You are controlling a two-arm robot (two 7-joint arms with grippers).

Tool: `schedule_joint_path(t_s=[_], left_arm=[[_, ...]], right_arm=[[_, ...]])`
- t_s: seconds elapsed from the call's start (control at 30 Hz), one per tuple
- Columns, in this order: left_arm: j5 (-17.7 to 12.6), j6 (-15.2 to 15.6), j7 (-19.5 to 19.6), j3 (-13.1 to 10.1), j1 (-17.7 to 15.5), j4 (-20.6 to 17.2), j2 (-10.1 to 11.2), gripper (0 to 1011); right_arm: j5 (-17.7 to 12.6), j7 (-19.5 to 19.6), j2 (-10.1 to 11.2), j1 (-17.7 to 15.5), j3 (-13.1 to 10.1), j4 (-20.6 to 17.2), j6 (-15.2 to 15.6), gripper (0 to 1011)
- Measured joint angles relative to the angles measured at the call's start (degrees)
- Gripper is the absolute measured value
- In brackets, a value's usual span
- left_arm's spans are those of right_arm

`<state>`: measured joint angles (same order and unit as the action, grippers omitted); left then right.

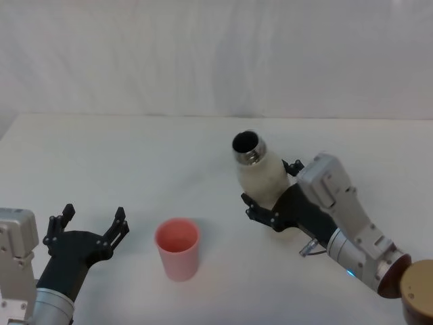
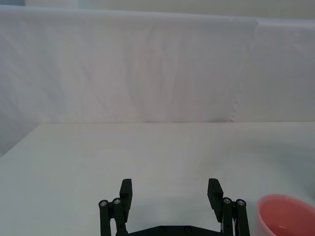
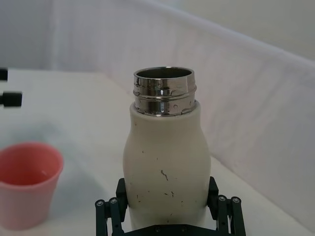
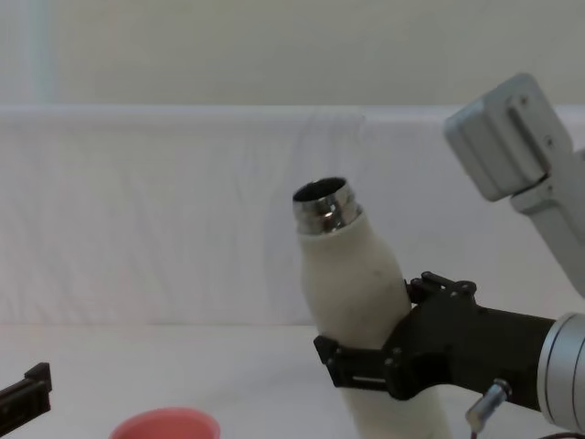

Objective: Grasp the thermos with one hand and pour water into the cup lid.

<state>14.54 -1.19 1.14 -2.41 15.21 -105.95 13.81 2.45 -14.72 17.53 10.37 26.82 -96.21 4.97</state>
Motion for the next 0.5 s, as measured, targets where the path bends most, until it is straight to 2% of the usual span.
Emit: schedule_joint_path(t_s=[0.27, 0.3, 0.43, 0.47, 0.5], left_arm=[[0.00, 0.00, 0.00, 0.00, 0.00, 0.00, 0.00, 1001], [0.00, 0.00, 0.00, 0.00, 0.00, 0.00, 0.00, 1001], [0.00, 0.00, 0.00, 0.00, 0.00, 0.00, 0.00, 1001], [0.00, 0.00, 0.00, 0.00, 0.00, 0.00, 0.00, 1001], [0.00, 0.00, 0.00, 0.00, 0.00, 0.00, 0.00, 1001]], right_arm=[[9.16, 1.04, 1.30, 0.97, 2.58, -1.52, 1.42, 957], [9.16, 1.04, 1.30, 0.97, 2.58, -1.52, 1.42, 957], [14.40, 1.91, 1.32, 1.46, 4.15, -1.92, 2.79, 957], [14.40, 1.91, 1.32, 1.46, 4.15, -1.92, 2.79, 957], [15.90, 2.20, 1.23, 1.62, 4.62, -1.92, 3.23, 957]])
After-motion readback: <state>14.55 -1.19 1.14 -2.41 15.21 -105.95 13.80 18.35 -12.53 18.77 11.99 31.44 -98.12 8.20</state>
